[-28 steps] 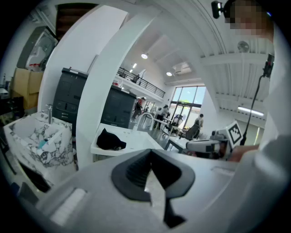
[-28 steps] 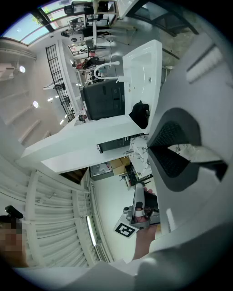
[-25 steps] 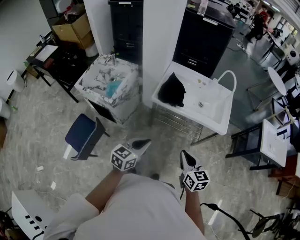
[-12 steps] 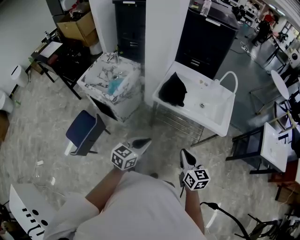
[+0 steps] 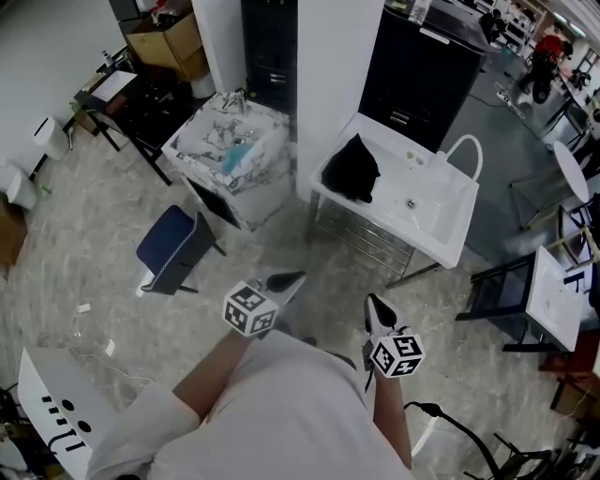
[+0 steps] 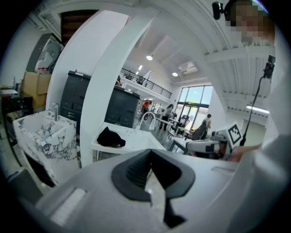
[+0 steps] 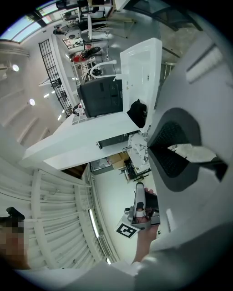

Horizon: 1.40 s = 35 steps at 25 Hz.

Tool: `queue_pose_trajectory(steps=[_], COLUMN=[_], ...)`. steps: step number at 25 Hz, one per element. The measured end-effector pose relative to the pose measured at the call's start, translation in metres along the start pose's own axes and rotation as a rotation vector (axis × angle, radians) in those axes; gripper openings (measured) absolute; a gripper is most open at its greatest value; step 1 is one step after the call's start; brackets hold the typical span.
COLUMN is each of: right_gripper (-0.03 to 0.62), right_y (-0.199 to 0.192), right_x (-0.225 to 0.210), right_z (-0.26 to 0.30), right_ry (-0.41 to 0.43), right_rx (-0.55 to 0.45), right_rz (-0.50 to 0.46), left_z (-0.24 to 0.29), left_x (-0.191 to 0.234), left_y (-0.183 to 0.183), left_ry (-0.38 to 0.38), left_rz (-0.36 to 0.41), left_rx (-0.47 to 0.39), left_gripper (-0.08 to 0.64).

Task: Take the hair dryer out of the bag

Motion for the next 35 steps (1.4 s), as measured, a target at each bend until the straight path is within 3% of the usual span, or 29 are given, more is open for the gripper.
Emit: queue_pose_trajectory(steps=[15,25,35], right_gripper=[0.005,0.005,0.005], right_y=[-0.010,0.011,0.042], right_x=[-0.020,-0.046,-0.078], right_z=[0.001,0.031,0.097], right_ry=[0.015,-0.029,-0.074], right_rx=[0.021,0.029,0.053], right_rz=[0.024,0.031,0.051], left_z=[0.013,0.055,0.106], left_x=[-0.008,0.031,0.100], left_y=[-0.010,0.005,0.033], left_ry=[0.021,-0.027,-0.087], left_rz=[-0.021,-0.036,-0.065], left_rx=[0.026,0.036,0.067], left_gripper=[-0.002,-0.002,0.000])
Point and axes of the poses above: the fingertips, and each gripper's own axes: z forward along the fingers, x to its left, y out of its top, the point moved 5 cm from there along -z, backward along the fingers, and after that the axes turned 4 degrees about z, right-handed, at the moved point
